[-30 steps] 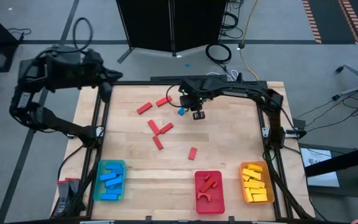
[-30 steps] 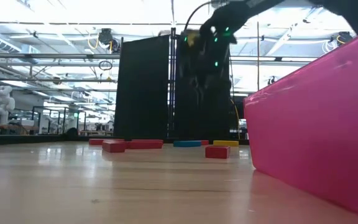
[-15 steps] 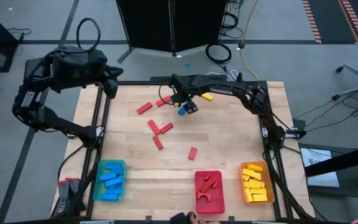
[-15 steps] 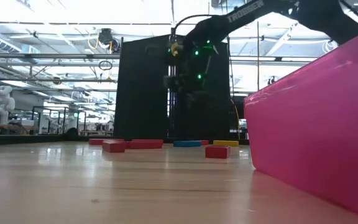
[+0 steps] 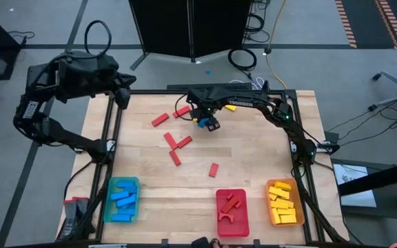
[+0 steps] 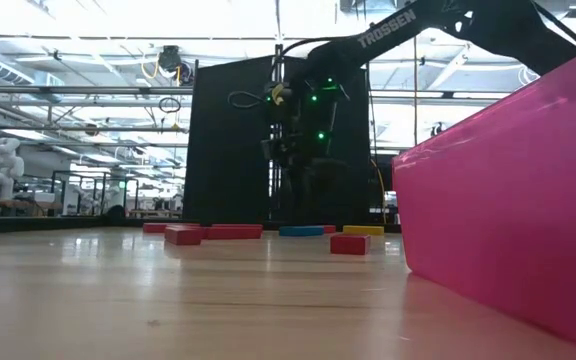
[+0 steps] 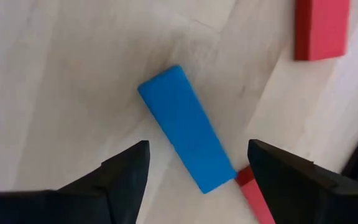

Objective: Sort blocks
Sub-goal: Put the blue block into the blue bin

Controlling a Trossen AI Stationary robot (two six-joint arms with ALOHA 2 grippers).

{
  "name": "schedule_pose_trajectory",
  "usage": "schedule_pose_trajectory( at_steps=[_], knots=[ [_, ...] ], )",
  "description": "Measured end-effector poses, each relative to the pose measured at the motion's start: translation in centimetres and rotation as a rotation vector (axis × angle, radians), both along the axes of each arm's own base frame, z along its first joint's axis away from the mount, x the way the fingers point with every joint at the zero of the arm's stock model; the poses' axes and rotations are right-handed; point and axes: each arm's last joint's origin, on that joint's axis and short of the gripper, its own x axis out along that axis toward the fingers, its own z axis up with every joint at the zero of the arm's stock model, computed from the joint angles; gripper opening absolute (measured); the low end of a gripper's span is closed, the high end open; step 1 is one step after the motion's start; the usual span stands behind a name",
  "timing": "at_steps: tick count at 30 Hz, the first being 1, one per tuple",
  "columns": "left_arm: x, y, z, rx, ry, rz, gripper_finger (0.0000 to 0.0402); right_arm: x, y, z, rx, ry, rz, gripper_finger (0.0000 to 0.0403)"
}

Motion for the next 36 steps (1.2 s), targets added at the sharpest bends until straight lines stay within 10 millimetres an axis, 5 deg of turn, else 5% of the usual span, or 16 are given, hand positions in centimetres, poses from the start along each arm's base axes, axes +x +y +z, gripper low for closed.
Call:
schedule_pose_trajectory(
  at_steps=[15, 21, 28, 33, 36],
  knots=[
    [-0.1, 0.0, -0.2, -0.008, 0.026, -0.004, 0.002, 1.2, 0.5, -2.4, -0.086, 0.03, -0.088, 0.0255],
    [-0.1, -0.1, -0.3, -0.018, 0.028, -0.019, 0.002, 1.1, 0.5, -2.6, -0.099, 0.041, -0.113, 0.0176],
    [-0.2, -0.1, -0.4, -0.023, 0.042, -0.019, 0.002, 1.0, 0.5, -2.6, -0.099, 0.056, -0.095, 0.0015],
    [-0.2, -0.1, -0.4, -0.024, 0.045, -0.018, 0.002, 0.6, 1.5, -2.5, -0.028, 0.103, -0.063, 0.0002],
    [-0.3, -0.1, -0.4, -0.042, 0.03, -0.003, 0.002, 1.1, 2.3, -0.5, -0.045, 0.053, -0.049, 0.0001]
  ],
)
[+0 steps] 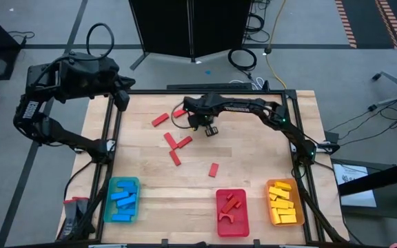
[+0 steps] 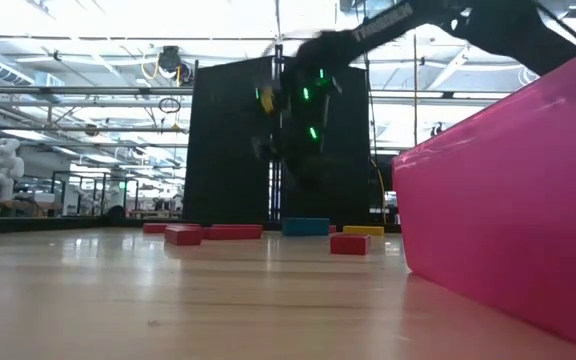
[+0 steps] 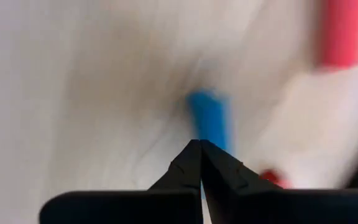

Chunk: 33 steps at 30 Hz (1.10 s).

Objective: Sort blocks
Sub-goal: Put the blue block into the blue bin

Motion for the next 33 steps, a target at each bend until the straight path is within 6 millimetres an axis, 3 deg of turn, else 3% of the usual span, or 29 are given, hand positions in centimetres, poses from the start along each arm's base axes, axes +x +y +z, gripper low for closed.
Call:
schedule_pose_trajectory(
  at_steps=[4, 12, 15, 21, 25, 29, 33],
  knots=[
    [0.0, 0.0, 0.0, -0.015, -0.011, 0.012, 0.002, 0.4, -0.4, 3.9, 0.088, -0.105, -0.101, 0.0001],
    [-0.2, -0.1, 0.0, -0.02, -0.01, 0.007, 0.002, 0.3, -1.3, 5.0, 0.198, -0.172, -0.07, 0.0016],
    [-0.4, -0.1, -0.1, -0.024, 0.006, 0.007, 0.002, -0.3, -2.1, 4.5, 0.227, -0.131, -0.054, 0.0059],
    [-0.4, -0.1, -0.1, -0.022, 0.01, 0.004, 0.002, -0.2, -2.6, 4.2, 0.224, -0.142, -0.065, 0.0184],
    [-0.4, -0.2, -0.1, -0.026, 0.007, 0.003, 0.002, 0.1, -3.0, 2.8, 0.19, -0.108, -0.094, 0.0243],
    [-0.4, -0.2, -0.1, -0.032, 0.006, -0.008, 0.002, 0.4, -3.0, 0.7, 0.214, -0.06, -0.111, 0.0251],
    [-0.4, -0.2, -0.1, -0.036, 0.005, -0.014, 0.002, 0.7, -3.3, -1.1, 0.17, -0.019, -0.155, 0.0228]
  ],
)
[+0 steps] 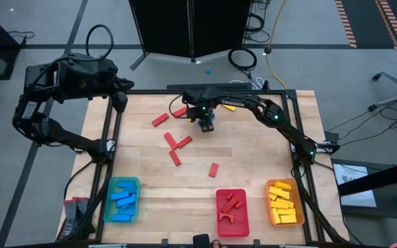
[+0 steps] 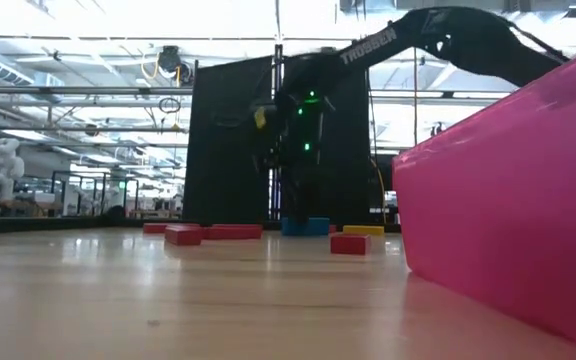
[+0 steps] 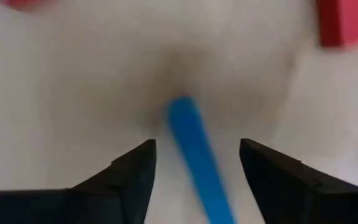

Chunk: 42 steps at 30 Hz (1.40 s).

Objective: Sort blocks
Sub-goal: Put the blue block into the blue bin

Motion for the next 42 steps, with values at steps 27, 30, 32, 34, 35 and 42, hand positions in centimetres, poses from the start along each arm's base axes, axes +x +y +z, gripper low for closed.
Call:
schedule_pose_trajectory(
  at_steps=[27, 30, 32, 34, 35, 42],
  knots=[
    [-0.4, 0.2, -0.2, 0.078, 0.033, 0.087, 0.002, 1.0, 10.3, 15.8, 0.029, -0.528, 0.144, 0.0028],
    [0.1, 0.2, -0.9, 0.017, 0.02, 0.096, 0.002, 1.1, 13.5, 18.3, 0.105, -0.677, 0.249, 0.0028],
    [0.4, -0.1, -1.3, -0.009, -0.005, 0.085, 0.002, 0.4, 14.7, 21.2, 0.093, -0.802, 0.28, 0.0028],
    [0.8, -0.7, -1.7, -0.02, -0.053, 0.055, 0.002, -1.1, 15.3, 24.2, 0.076, -0.907, 0.293, 0.0028],
    [1.1, -1.0, -1.9, -0.018, -0.085, 0.03, 0.002, -1.9, 15.4, 25.5, 0.067, -0.951, 0.294, 0.0028],
    [5.4, -2.6, -3.6, 0.109, -0.274, -0.169, 0.0024, -6.4, 15.7, 31.8, 0.037, -1.183, 0.269, 0.0028]
  ],
)
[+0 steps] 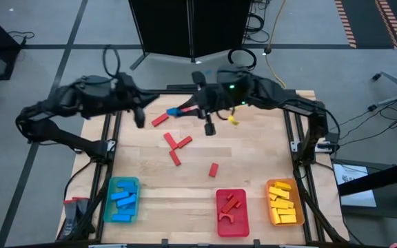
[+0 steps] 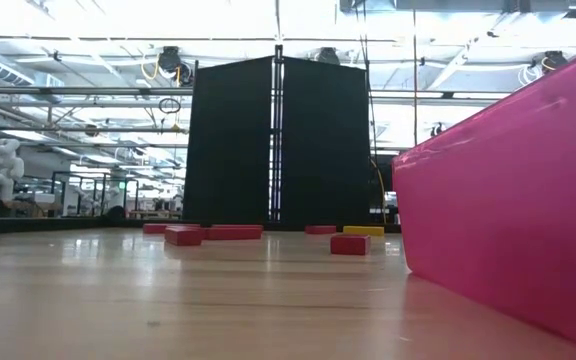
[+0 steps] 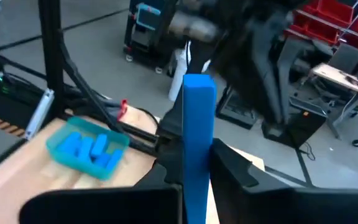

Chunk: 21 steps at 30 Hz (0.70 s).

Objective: Sort blocks
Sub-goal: Put the blue block into the blue bin

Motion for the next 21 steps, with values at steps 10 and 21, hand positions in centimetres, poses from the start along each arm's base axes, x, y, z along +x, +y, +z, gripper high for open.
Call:
schedule_pose_trajectory(
  at_steps=[10, 21],
  knots=[
    [4.4, -0.7, -1.9, 0.105, 0.014, -0.268, 0.0152, -4.7, 0.6, 4.0, 0.008, -0.104, -0.134, 0.0028],
    [5.2, -0.4, 0.6, 0.292, -0.213, -0.262, 0.024, -4.9, 0.6, 4.8, 0.026, -0.176, -0.149, 0.0028]
  ],
)
